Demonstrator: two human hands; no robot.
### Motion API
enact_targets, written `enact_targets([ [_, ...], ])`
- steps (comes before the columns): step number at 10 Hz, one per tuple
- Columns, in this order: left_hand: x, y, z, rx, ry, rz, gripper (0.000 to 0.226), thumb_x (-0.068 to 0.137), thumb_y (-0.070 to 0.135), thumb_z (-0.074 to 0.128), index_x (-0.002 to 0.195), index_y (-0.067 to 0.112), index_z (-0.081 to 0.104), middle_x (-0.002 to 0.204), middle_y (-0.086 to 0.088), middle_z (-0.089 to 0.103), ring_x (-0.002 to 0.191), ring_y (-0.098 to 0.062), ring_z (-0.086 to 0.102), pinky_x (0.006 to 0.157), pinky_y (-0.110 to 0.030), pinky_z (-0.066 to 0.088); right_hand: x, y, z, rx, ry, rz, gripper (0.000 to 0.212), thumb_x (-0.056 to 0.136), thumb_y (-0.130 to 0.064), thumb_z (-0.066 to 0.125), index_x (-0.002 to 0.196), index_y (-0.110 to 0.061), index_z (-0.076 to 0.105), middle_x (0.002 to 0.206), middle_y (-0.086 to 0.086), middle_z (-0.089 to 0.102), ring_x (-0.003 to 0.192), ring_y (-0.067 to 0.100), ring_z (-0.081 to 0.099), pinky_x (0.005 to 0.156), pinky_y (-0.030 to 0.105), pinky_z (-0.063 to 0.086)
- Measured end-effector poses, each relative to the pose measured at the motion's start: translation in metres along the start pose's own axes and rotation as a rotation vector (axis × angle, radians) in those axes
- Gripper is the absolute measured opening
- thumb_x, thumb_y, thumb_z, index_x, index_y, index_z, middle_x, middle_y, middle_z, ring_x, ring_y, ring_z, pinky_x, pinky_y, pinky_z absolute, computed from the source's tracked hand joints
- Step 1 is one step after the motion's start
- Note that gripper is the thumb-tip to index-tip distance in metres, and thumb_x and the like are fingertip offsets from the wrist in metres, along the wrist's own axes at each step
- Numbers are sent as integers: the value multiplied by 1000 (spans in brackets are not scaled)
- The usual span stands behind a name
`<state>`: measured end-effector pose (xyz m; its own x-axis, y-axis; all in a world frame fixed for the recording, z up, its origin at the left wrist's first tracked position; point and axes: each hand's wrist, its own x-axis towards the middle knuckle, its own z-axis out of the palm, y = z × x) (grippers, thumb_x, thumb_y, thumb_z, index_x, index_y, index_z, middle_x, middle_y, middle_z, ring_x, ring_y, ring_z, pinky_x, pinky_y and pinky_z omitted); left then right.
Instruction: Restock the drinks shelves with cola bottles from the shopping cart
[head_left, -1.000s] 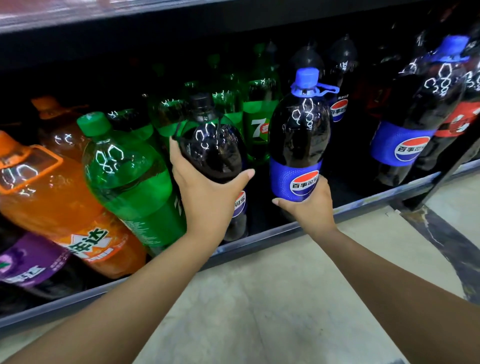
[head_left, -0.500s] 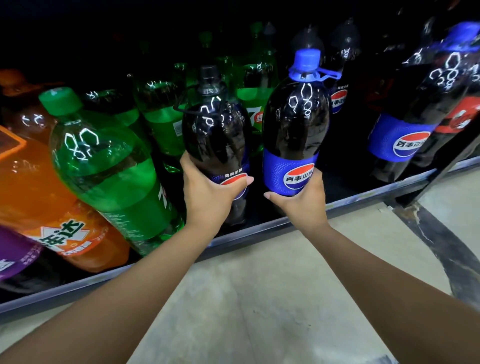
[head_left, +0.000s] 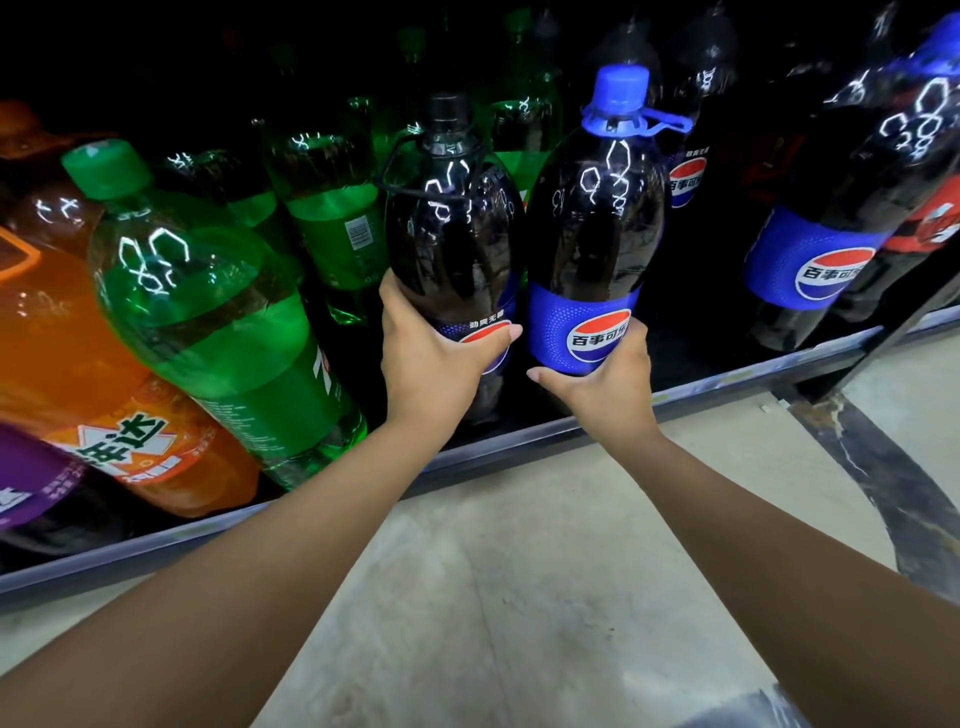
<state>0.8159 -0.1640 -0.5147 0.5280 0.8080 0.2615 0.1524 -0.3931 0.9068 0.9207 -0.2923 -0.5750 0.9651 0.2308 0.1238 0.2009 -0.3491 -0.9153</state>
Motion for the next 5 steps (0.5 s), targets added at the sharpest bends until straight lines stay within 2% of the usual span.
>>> enact_targets([
  [2, -1, -1, -3, -20, -5, -23, 111, 50, 39, 93, 139, 15, 32, 131, 4, 54, 117, -10, 54, 99, -21, 42, -1, -5, -4, -11, -24, 51, 100, 43, -41, 94, 124, -19, 39, 117, -2, 55, 113, 19, 53, 94, 34, 52],
  [3, -1, 2, -2, -40, -10, -73, 110, 50, 37, 92, 140, 15, 32, 131, 3, 55, 118, -10, 54, 100, -21, 43, -2, -12, -6, -44, -34, 125, 99, 41, -39, 94, 121, -15, 41, 115, 0, 58, 111, 20, 55, 96, 37, 51],
  [4, 0, 13, -5, 2, -70, -185, 111, 52, 38, 92, 141, 15, 30, 133, 0, 54, 119, -13, 54, 101, -25, 43, -12, -38, -12, -266, -93, 259, 96, 53, -42, 91, 126, -7, 39, 125, 8, 51, 120, 30, 46, 101, 38, 42],
  [5, -7, 28, -22, 144, -190, -325, 112, 56, 43, 89, 144, 11, 28, 139, -8, 48, 125, -25, 50, 103, -33, 41, -31, -68, -23, -478, -131, 329, 91, 63, -46, 84, 126, -2, 36, 130, 15, 47, 123, 34, 41, 102, 38, 32],
])
